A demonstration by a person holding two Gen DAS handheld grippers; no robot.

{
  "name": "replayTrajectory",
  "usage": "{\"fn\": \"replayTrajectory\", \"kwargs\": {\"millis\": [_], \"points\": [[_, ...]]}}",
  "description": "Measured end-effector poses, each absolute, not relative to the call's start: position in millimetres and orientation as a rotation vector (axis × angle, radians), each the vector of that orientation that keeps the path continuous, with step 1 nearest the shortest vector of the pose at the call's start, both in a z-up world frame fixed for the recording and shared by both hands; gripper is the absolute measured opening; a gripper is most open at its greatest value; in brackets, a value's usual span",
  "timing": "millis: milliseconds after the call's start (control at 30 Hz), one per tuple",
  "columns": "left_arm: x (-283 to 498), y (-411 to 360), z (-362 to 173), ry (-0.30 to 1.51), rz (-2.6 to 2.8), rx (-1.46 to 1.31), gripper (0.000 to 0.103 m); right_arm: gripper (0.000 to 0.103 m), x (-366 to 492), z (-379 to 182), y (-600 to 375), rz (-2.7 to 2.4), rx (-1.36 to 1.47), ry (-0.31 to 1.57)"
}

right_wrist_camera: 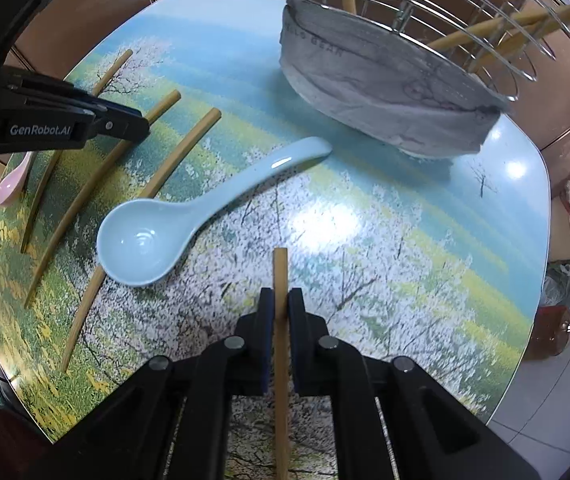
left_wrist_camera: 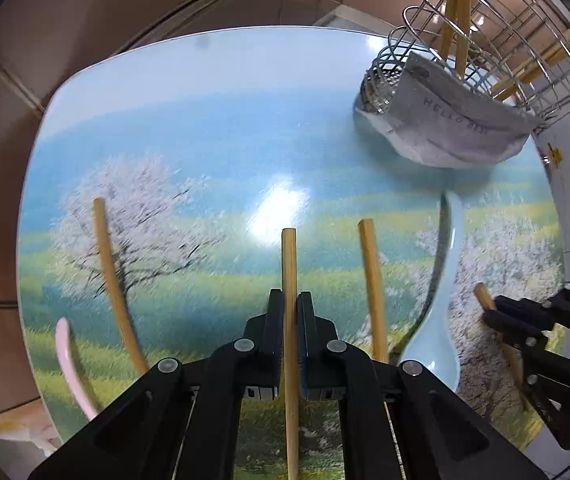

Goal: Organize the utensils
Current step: 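Lift both held chopsticks upright and carry them over the wire holder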

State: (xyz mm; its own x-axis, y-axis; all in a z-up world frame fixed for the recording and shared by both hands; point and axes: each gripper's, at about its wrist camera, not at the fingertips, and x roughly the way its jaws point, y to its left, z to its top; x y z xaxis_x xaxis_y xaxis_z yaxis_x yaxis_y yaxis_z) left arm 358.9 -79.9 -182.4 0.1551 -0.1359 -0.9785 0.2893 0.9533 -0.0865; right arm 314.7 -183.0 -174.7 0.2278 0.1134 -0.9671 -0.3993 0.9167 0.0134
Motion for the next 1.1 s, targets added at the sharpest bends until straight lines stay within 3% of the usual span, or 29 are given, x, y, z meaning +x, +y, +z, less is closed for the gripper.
{"fn": "replayTrajectory", "kwargs": {"millis": [467,1100], "points": [[283.8,-50.7,-96.2,1.18,-0.308,0.046,0.006,0.006,225.5,-88.7,-208.7,0.335,-0.094,1.017],[224.7,-36.6,68.7,0.822,-0.362,-0.062,0.006,0.006,163.0,51.0,-224.3,0.276,-0.088,0.68]]}}
